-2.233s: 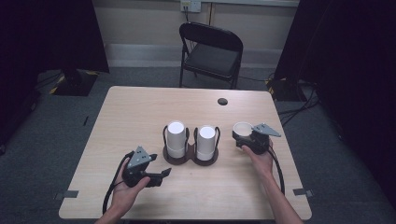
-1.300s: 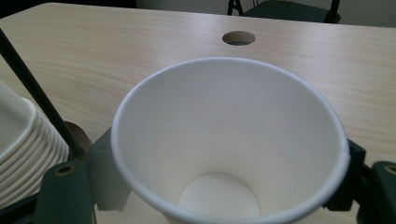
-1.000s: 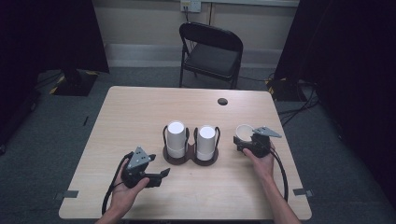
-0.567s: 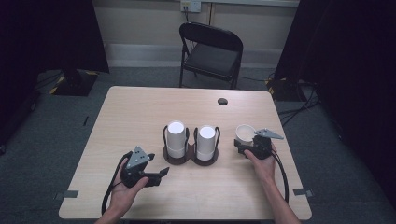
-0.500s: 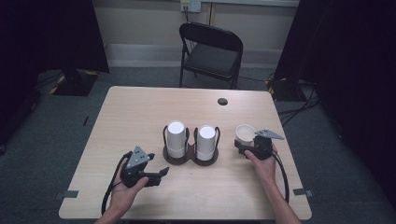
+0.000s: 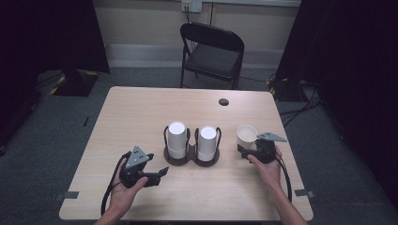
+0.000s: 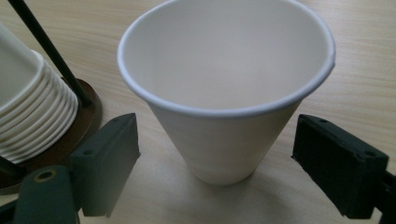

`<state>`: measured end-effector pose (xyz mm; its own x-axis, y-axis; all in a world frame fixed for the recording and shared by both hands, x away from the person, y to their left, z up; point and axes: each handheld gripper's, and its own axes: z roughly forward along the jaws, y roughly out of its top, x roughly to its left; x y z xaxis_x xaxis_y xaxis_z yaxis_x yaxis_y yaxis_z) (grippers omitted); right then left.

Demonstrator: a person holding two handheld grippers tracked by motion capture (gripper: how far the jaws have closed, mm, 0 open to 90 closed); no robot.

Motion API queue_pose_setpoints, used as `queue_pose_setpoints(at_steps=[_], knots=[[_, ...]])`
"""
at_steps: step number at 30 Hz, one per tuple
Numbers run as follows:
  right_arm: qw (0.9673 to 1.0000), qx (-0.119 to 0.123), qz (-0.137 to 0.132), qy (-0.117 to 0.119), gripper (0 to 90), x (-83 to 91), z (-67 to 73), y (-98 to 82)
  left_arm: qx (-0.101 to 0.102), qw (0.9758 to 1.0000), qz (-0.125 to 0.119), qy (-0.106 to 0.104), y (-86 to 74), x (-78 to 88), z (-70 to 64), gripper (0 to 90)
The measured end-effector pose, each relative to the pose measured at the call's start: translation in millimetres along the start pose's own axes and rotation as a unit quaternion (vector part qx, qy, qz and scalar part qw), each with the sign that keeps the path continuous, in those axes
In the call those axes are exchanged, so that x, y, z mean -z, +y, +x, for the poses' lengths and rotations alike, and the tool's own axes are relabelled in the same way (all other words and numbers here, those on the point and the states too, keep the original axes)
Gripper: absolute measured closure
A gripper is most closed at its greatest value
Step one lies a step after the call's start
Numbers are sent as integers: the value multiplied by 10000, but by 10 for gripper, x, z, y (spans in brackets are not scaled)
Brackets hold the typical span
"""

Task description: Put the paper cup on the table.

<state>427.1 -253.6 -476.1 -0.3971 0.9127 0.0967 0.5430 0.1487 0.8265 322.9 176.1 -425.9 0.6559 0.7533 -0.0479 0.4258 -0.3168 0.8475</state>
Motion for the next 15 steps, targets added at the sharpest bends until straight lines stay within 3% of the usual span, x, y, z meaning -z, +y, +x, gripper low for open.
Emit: queue_pose_setpoints(at_steps=[4,15], knots=[[9999,54,100,-77,140,51,4,10,4,10000,23,10,6,2,1,252],[9999,-39,-76,66,162,272,45,-6,129,9999,61,64,-1,-3,15,252]])
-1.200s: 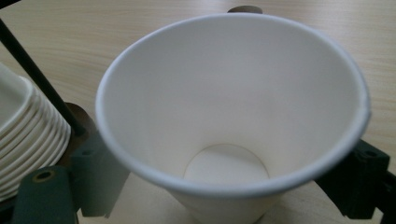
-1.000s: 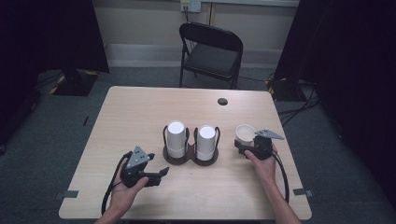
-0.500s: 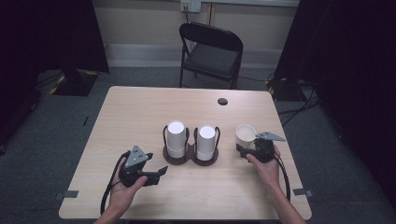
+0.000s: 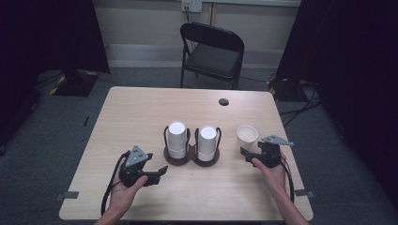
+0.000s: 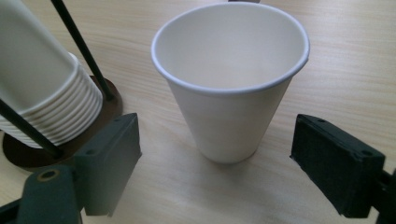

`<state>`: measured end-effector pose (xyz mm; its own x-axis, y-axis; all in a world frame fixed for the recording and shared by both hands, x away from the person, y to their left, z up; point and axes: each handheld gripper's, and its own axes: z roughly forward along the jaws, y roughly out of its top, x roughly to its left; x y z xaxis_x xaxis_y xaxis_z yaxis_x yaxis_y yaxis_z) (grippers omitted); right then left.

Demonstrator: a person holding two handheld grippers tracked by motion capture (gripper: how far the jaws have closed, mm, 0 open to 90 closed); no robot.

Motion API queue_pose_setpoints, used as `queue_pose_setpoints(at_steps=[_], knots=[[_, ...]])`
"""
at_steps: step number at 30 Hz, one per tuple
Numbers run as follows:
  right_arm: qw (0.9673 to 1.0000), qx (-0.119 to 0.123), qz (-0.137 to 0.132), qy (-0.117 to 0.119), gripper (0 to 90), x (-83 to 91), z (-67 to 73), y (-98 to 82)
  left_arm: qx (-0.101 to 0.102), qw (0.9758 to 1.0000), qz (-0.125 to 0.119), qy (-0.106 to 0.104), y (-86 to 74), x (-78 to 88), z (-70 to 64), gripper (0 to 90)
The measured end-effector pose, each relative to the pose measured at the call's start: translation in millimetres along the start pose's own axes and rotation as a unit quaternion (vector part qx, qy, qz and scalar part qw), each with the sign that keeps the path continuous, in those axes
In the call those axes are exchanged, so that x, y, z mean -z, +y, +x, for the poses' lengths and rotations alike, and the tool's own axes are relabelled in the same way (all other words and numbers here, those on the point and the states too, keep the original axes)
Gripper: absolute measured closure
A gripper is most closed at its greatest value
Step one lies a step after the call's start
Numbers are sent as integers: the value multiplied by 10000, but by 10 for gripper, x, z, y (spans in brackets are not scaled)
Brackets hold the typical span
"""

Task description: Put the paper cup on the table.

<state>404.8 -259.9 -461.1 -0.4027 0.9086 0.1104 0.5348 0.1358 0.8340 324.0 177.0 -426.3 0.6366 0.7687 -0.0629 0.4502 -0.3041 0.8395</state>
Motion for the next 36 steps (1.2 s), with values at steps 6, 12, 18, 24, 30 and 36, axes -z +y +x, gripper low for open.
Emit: queue_pose_setpoints(at_steps=[6,12,18,24,30,36], knots=[[10000,-47,-39,38,179,147,56,5,-54,10000,21,-51,-10,-1,-6,252],[9999,104,-63,-1,193,274,177,14,-132,9999,44,-66,-11,-8,-5,252],[9997,129,-127,135,195,364,288,2,-112,9999,62,-59,-18,-14,1,251],[9992,56,-184,342,193,456,432,7,63,9999,-6,-106,-31,-14,-6,249],[9985,87,-269,472,193,525,613,34,22,9999,24,-149,-41,-28,-43,250],[9977,88,-158,657,193,541,741,-7,189,9997,85,-110,-12,-38,-58,250]])
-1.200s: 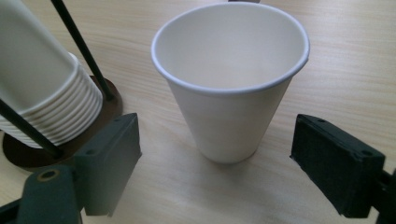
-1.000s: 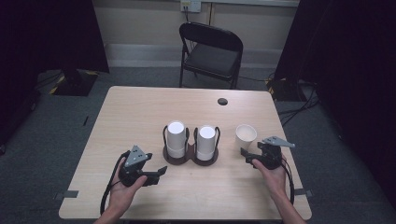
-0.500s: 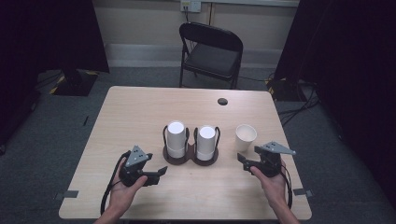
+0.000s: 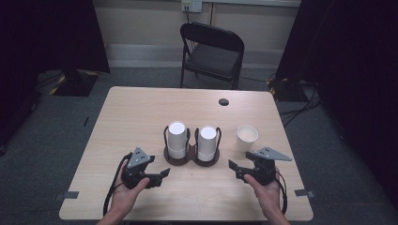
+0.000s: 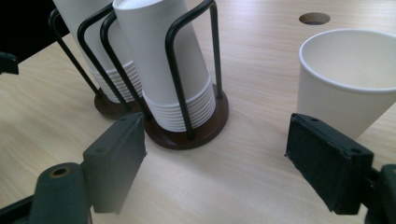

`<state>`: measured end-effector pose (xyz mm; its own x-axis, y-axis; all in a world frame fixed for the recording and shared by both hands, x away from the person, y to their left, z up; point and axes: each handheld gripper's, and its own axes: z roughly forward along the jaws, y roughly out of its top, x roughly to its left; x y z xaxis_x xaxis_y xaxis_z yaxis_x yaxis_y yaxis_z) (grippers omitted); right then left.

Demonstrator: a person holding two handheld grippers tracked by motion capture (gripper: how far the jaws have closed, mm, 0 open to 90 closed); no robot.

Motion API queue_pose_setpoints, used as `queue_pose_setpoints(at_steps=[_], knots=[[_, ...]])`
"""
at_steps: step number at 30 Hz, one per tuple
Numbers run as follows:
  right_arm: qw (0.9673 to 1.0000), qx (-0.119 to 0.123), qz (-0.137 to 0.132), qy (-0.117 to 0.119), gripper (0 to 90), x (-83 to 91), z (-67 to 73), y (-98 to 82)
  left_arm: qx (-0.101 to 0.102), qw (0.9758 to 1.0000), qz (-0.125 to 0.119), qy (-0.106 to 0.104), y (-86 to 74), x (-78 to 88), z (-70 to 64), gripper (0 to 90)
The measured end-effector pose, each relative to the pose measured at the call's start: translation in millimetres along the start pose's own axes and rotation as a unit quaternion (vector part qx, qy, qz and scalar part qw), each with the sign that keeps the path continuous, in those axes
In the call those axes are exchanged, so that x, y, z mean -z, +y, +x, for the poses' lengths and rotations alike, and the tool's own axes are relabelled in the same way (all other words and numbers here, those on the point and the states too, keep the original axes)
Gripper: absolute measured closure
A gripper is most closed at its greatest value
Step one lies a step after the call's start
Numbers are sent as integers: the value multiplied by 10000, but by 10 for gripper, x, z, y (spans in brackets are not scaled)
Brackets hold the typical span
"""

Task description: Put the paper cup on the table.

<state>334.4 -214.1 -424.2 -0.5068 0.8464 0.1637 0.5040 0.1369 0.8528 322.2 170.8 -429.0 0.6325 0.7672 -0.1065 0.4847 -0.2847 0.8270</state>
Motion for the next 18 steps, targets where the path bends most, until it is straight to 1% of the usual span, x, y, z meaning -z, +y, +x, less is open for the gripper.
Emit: queue_pose_setpoints(at_steps=[3,5,7,8,10,11,12,13,14,15,16,17,18], knots=[[10000,43,25,-8,193,25,37,-34,62,9999,86,46,45,-9,-28,251],[10000,70,25,-1,193,48,58,-57,-80,9998,168,45,39,5,-59,253],[9999,139,23,-29,193,74,80,-103,-59,9999,138,67,-8,38,-85,253],[9999,151,33,-15,193,79,86,-124,23,9999,127,70,-39,50,-87,253],[9998,190,46,-44,193,76,98,-184,114,9998,112,74,-84,52,-76,253],[9996,250,91,-66,193,72,104,-212,155,9998,114,96,-107,51,-66,253],[9996,239,128,-47,193,67,109,-237,210,9996,123,110,-126,53,-58,253],[9996,224,158,-40,193,68,117,-254,196,9996,142,134,-140,63,-49,253],[9995,274,150,-66,192,73,121,-264,142,9997,125,182,-152,73,-40,253],[9995,272,127,-91,192,83,124,-268,103,9996,116,237,-162,81,-31,253],[9995,278,91,-76,192,89,112,-265,137,9996,117,239,-173,91,-11,253],[9995,286,71,-117,192,92,96,-260,155,9996,109,216,-182,96,11,254],[9994,300,51,-186,192,89,81,-259,161,9995,113,245,-193,96,25,253]])
